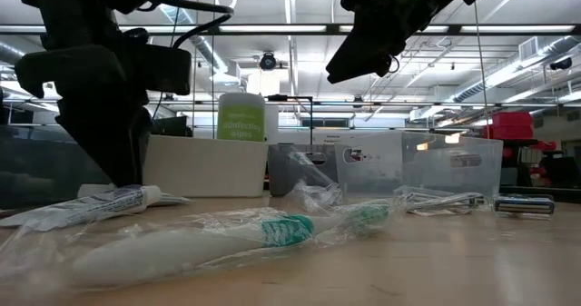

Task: Pick & Place Travel size toiletries
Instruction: Put the purple toothpaste into the bottom black bin

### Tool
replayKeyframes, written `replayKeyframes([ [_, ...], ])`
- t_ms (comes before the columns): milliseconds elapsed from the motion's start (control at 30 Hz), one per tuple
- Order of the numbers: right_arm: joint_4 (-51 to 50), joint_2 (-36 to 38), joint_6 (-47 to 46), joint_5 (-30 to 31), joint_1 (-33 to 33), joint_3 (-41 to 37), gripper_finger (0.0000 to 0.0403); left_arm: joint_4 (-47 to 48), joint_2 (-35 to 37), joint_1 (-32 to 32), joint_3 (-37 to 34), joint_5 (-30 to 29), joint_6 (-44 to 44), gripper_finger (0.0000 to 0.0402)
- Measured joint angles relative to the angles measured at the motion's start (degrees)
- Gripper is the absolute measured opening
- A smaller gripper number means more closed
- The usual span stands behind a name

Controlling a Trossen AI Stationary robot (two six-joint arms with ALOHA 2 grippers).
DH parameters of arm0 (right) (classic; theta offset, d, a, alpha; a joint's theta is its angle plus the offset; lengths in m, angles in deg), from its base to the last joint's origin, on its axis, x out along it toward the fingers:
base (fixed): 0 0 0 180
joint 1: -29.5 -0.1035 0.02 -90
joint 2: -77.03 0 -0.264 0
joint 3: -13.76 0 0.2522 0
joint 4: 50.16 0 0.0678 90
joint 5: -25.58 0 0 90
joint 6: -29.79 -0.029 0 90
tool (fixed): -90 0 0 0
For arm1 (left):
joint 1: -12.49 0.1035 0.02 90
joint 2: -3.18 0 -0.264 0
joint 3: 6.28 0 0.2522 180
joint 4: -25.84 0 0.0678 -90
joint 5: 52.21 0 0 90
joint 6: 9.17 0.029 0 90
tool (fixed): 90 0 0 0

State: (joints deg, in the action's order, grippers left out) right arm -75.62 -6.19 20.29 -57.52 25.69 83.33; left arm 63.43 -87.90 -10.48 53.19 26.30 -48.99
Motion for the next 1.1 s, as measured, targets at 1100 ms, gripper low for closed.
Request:
replayKeyframes([
  [1100, -0.06, 0.0, 1.38, 0.0, 0.0, 0.0, 0.0147, 34.89, 0.0, -0.7, 25.69, -5.86, 1.49, 0.0002],
])
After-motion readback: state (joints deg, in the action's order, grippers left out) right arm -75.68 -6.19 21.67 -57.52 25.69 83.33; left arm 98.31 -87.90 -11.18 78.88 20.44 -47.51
